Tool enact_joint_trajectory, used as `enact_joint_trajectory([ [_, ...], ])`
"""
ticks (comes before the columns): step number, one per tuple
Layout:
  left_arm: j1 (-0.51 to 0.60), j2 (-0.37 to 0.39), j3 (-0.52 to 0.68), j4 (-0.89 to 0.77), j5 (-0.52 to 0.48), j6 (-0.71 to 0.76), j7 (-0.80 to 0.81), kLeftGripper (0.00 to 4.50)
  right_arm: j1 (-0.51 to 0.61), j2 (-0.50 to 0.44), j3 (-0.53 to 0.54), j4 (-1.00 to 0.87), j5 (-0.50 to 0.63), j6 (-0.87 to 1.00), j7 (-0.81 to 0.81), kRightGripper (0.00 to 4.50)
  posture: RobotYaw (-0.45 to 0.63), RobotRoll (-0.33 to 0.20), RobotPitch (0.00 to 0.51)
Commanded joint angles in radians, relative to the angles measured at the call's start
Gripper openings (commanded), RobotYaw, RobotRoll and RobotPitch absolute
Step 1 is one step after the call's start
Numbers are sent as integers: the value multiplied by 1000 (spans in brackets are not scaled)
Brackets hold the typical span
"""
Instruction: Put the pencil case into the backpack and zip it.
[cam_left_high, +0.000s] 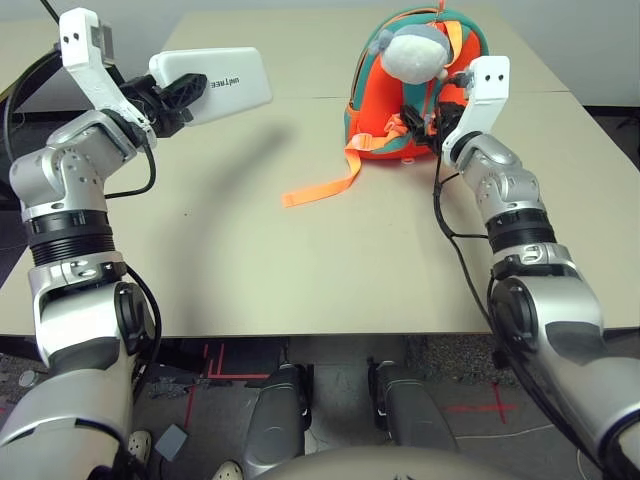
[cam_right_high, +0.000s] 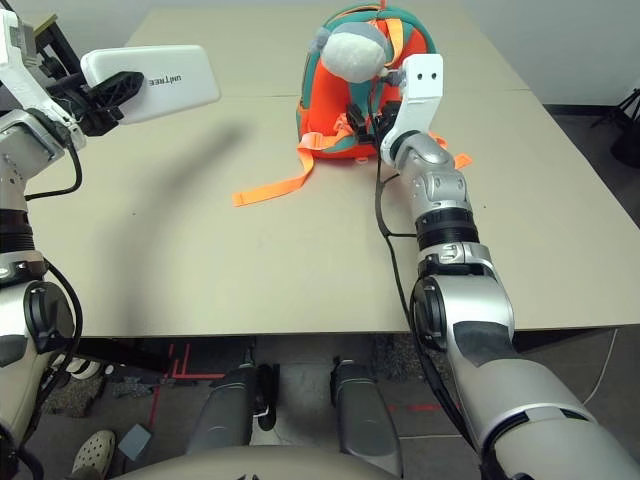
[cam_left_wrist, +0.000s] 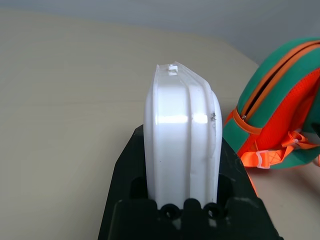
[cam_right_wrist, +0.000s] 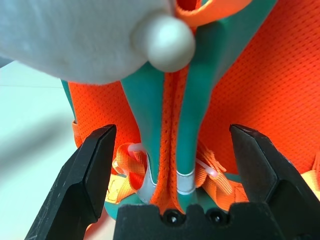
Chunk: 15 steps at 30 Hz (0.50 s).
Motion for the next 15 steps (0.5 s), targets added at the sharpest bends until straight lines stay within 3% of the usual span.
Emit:
enact_joint_trajectory([
  [1,5,-9,-6,-2,9,-26,-1,1228,-31,8,9,81,-16,-49,3,4500,-64,0,103],
  [11,1,-49,-18,-2,21,-41,10,1228,-81,13,12,254,-46,-177,-17,4500,-70,0,97],
  [15,0,-60,-26,-2,25,-46,12,1228,-89,8,8,271,-42,-203,-14,3547,-72,0,96],
])
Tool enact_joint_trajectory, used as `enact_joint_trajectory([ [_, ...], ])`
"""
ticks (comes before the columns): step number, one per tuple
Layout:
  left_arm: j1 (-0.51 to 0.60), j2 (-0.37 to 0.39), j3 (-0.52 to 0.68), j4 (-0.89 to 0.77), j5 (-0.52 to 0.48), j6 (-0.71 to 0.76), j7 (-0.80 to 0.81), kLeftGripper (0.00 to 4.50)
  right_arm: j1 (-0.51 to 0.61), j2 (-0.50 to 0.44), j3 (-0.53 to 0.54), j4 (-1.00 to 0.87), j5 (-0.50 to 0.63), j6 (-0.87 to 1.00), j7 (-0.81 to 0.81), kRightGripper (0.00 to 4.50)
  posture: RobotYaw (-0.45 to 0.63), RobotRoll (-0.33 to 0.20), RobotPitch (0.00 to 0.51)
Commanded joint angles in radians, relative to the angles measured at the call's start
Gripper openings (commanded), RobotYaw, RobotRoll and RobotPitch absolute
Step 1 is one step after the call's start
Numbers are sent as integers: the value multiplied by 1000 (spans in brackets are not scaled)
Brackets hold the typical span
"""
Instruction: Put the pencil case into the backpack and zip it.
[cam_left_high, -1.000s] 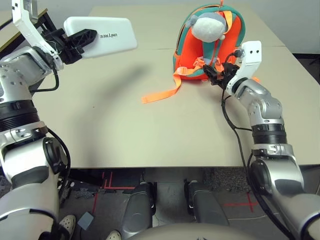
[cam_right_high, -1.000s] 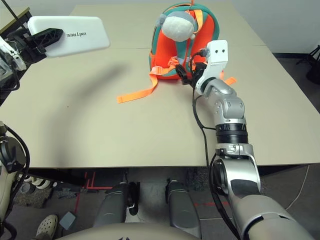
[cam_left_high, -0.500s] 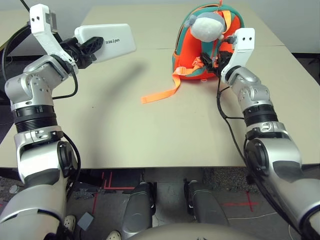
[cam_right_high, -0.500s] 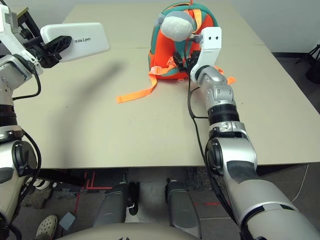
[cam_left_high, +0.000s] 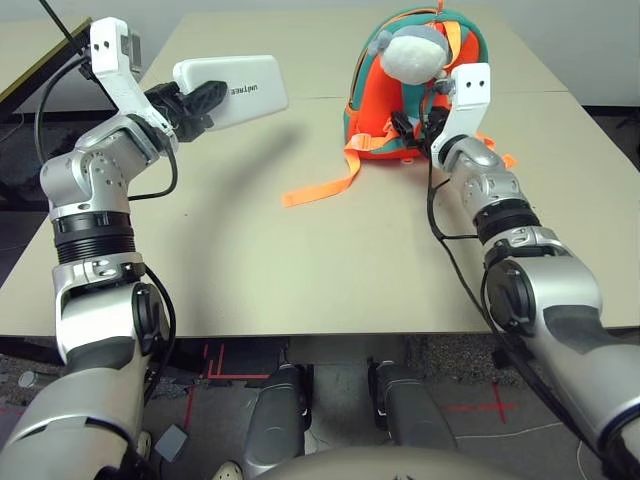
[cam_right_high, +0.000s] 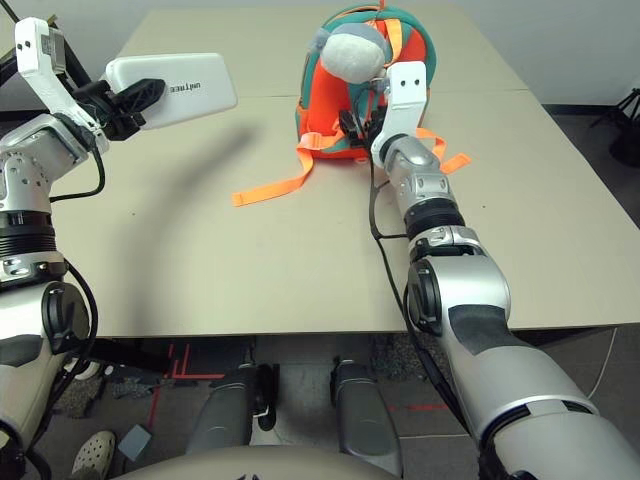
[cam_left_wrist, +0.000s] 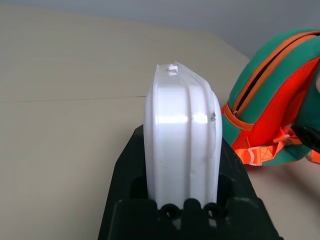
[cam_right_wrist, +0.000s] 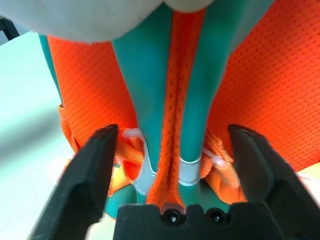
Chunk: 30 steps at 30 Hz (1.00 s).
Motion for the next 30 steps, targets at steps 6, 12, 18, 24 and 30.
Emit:
enact_joint_trajectory([
  [6,3,-27,-13,-10,9,-26,2,1228,13,-17,-3,-34,0,-22,33,1354,-84,0,95],
  [12,1,-38,-22,-7,9,-30,0,1228,85,-25,10,-195,15,39,78,703,-92,0,100],
  [18,6,-44,-26,-11,11,-32,-3,1228,248,-44,30,-633,62,270,103,702,-95,0,106],
  [24,11,-47,-27,-6,14,-36,-8,1228,435,-93,3,-1096,114,533,50,702,-109,0,111],
  [30,-6,-62,-2,28,-6,-30,-11,1228,630,-95,-10,-1490,135,703,-41,700,-132,0,116],
])
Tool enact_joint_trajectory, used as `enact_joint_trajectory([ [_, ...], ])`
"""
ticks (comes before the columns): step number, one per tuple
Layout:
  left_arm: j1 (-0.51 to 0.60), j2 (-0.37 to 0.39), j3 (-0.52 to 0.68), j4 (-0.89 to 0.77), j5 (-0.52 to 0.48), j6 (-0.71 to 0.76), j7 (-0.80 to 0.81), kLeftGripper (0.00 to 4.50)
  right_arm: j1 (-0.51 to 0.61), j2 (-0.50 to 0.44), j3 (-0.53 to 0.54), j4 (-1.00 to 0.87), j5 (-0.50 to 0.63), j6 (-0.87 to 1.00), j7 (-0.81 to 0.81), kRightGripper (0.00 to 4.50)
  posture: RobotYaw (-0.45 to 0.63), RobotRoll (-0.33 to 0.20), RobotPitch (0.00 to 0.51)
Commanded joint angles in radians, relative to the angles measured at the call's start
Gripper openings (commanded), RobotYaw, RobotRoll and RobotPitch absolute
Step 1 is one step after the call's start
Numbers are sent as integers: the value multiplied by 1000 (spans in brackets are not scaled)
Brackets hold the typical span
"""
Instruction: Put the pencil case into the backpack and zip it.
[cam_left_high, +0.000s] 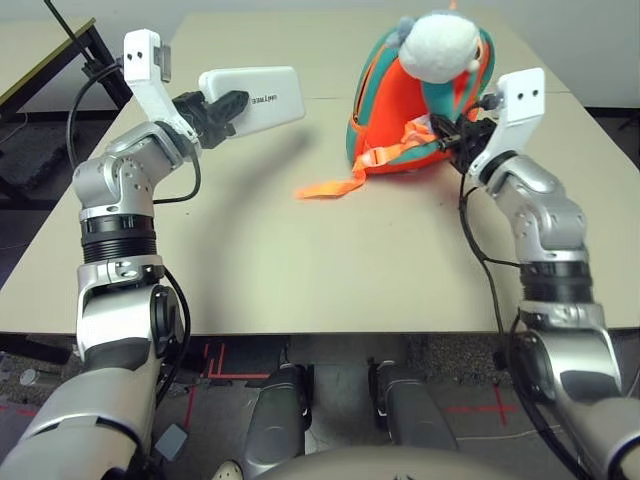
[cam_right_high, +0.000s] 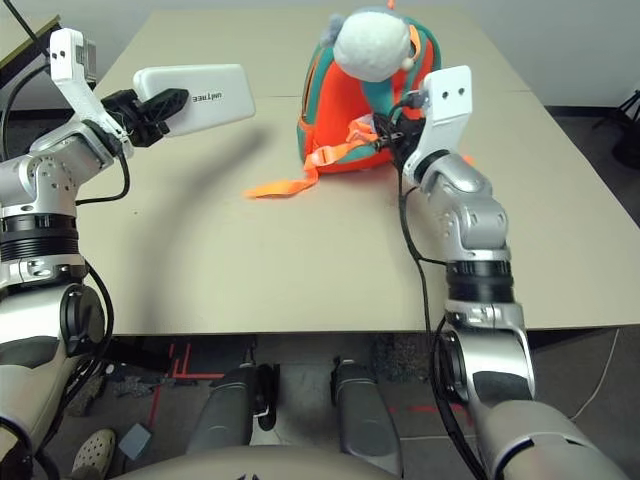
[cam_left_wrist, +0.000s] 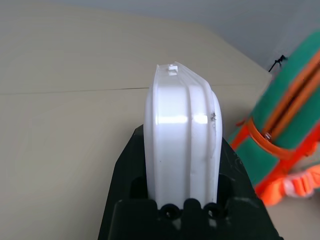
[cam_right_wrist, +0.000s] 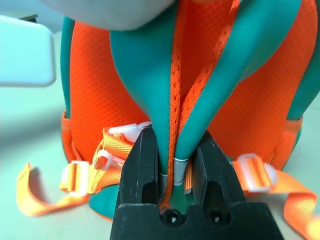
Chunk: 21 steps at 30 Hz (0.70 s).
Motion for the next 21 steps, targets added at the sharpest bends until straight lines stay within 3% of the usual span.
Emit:
enact_joint_trajectory([
  [1,-17,-1,18,25,-16,-15,-10,1228,61,-3,-15,-236,30,68,-44,700,-138,0,117],
  [7,-42,-7,10,73,-8,-33,-25,1228,158,3,-14,-359,46,149,-82,700,-169,0,121],
  [13,-63,-24,-19,92,2,-75,-73,1228,260,7,41,-278,-2,81,-76,700,-170,0,114],
  [21,-75,6,-58,62,4,-110,-181,1228,215,4,34,-106,-31,-8,-89,698,-159,0,107],
])
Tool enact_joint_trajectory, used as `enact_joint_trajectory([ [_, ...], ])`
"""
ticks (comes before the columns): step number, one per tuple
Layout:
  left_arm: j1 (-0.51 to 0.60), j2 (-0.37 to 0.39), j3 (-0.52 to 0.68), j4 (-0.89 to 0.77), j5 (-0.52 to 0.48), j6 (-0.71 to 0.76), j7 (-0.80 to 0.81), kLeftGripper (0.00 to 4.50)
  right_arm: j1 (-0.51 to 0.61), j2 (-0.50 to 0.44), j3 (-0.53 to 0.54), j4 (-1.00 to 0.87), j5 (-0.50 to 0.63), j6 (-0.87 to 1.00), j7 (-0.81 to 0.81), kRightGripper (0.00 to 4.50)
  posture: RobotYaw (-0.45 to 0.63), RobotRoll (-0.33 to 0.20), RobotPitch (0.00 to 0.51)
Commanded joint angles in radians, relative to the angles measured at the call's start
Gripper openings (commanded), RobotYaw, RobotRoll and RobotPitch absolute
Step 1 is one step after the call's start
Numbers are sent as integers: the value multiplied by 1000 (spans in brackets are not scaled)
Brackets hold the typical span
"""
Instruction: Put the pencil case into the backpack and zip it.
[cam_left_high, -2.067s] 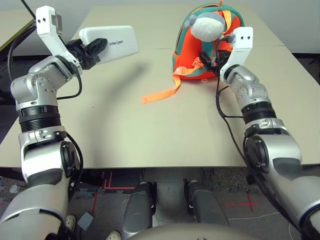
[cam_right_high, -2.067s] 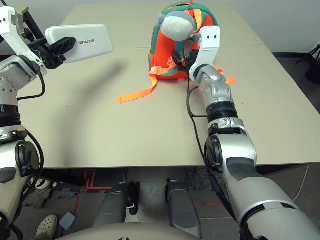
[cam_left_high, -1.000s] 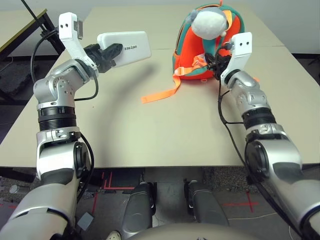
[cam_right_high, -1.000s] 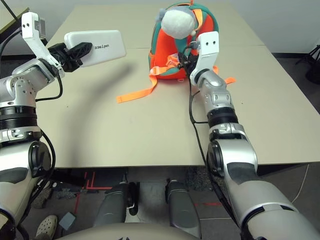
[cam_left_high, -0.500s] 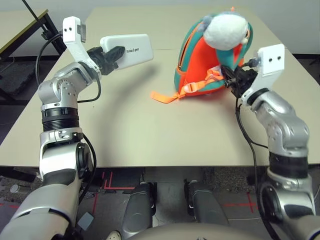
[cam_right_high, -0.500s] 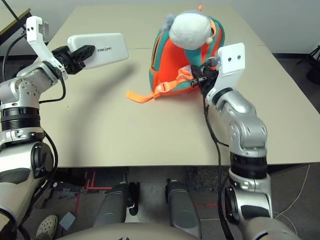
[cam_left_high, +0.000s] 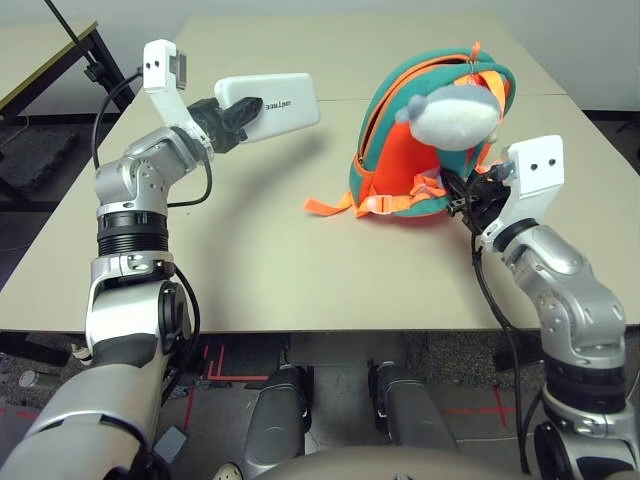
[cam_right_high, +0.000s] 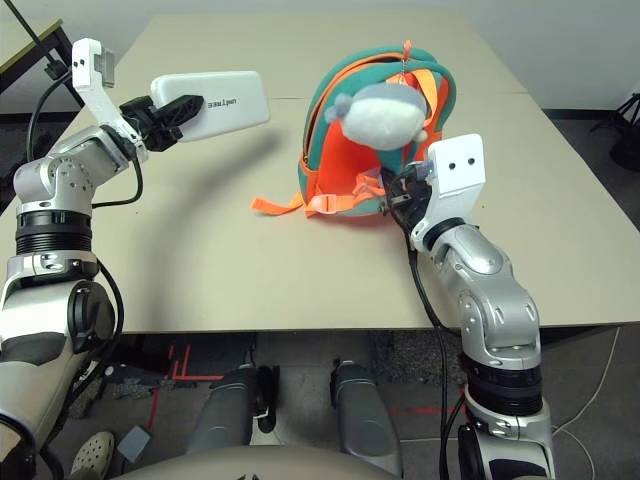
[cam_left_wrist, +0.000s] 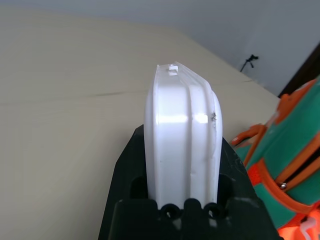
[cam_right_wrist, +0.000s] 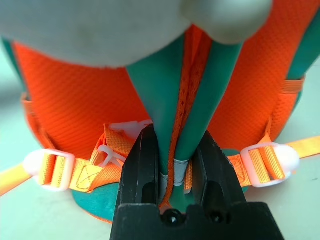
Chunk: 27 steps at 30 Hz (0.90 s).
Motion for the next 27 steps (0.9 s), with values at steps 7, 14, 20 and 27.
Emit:
enact_joint_trajectory([
  [7,-86,61,17,-75,-81,32,-173,1228,-64,-26,11,143,-41,-69,10,697,-152,0,102],
  [14,-125,95,54,-121,-188,148,-239,1228,-65,-38,16,179,-52,-91,27,697,-153,0,104],
  [20,-116,85,34,-157,-227,199,-265,1228,-65,-27,26,194,-59,-101,27,697,-155,0,105],
  [27,-99,36,-15,-139,-205,190,-284,1228,-75,-17,36,200,-65,-104,24,697,-161,0,103],
])
